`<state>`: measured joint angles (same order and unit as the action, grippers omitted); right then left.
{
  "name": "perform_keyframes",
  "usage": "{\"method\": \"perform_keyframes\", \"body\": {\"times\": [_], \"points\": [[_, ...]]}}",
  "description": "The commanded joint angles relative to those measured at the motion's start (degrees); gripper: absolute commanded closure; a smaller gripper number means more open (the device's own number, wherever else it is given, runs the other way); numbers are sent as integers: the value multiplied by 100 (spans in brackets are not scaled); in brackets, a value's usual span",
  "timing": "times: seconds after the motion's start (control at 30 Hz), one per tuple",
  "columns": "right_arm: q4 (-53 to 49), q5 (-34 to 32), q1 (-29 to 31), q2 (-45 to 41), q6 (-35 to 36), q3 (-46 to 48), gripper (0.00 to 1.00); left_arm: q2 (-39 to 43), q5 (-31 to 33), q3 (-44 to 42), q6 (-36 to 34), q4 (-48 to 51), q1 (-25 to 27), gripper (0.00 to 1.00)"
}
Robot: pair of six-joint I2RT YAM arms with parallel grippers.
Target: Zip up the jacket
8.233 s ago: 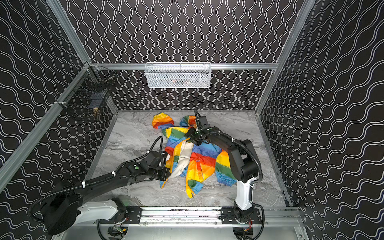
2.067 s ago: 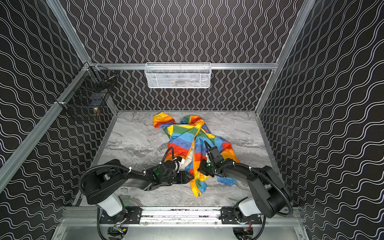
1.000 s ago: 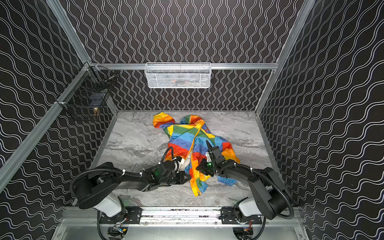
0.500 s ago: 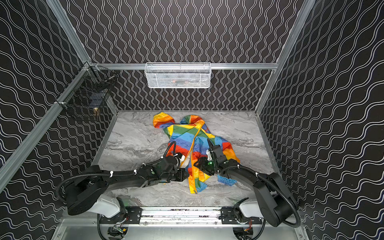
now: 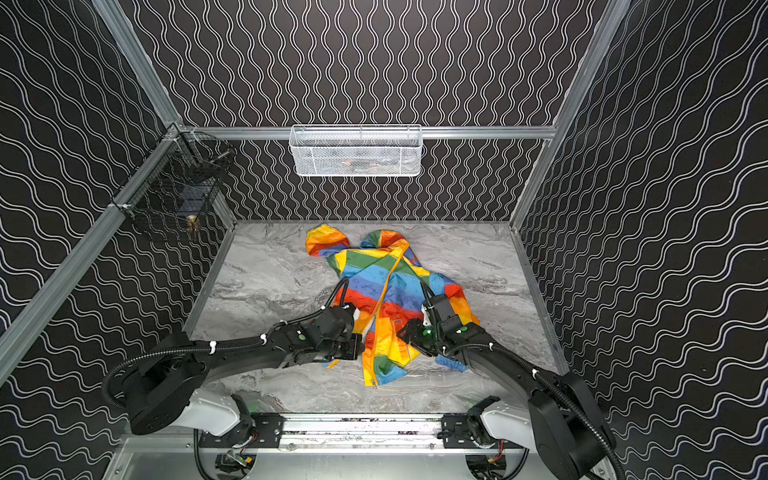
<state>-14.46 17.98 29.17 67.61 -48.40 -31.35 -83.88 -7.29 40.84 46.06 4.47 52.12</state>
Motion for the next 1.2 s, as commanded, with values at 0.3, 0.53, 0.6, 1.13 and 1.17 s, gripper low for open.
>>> {"method": "perform_keyframes", "body": {"times": [0.3,0.53,0.6,1.13,1.17], "points": [[-234,-233,1,-169,-116,391,45,108,228,135,-274,458,-202,100],[117,-203,1,48,-229,557,45,108,193,121,-334,496,-280,100],[246,-178,1,107,-248,609,48,86,152,117,-352,476,-292,100],[-4,-356,-78,316,-21,147,98,280,-11,68,-558,664,-648,83],[-32,-371,-87,309,-4,142,99,345,-10,96,-579,726,-668,77]]}}
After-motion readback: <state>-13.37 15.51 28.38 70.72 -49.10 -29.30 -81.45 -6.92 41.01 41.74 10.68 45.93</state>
